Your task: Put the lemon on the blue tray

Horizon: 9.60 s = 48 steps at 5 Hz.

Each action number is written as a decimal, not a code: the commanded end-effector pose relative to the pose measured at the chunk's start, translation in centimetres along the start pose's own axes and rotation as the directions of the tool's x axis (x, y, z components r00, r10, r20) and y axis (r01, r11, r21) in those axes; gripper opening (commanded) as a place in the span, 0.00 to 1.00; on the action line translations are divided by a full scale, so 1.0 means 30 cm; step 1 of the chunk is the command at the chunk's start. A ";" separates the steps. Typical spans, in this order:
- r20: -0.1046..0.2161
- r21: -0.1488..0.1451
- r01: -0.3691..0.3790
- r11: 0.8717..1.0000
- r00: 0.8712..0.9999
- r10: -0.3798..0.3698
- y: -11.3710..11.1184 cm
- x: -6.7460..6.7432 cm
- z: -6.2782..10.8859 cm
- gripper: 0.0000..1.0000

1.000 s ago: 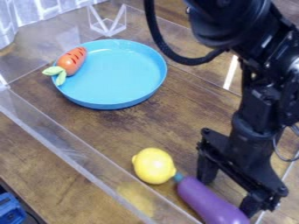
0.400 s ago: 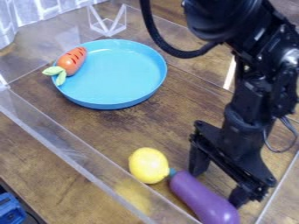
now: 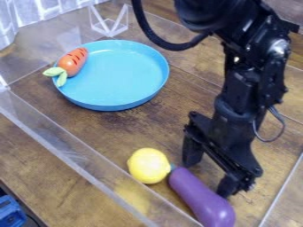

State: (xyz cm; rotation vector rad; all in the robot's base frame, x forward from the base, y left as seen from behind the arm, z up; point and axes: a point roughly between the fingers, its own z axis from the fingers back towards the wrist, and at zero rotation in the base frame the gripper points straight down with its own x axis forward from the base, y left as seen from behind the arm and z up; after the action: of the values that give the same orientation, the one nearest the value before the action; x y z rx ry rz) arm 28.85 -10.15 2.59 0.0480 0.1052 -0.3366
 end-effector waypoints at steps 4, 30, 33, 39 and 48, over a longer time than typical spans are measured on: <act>0.075 0.031 0.173 0.984 0.982 -0.174 0.108 -0.023 0.059 1.00; 0.269 0.092 0.200 0.976 0.938 -0.217 0.131 -0.010 0.231 0.00; 0.253 0.135 0.309 0.941 0.908 -0.335 0.110 -0.049 0.143 1.00; 0.239 0.191 0.376 0.907 0.878 -0.415 0.003 -0.005 0.015 0.00; 0.265 0.169 0.065 0.983 0.958 -0.109 0.140 -0.039 0.014 0.00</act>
State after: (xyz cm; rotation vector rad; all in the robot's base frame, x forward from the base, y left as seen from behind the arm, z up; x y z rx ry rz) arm 28.45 -6.25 1.91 0.1550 -0.1520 -0.4586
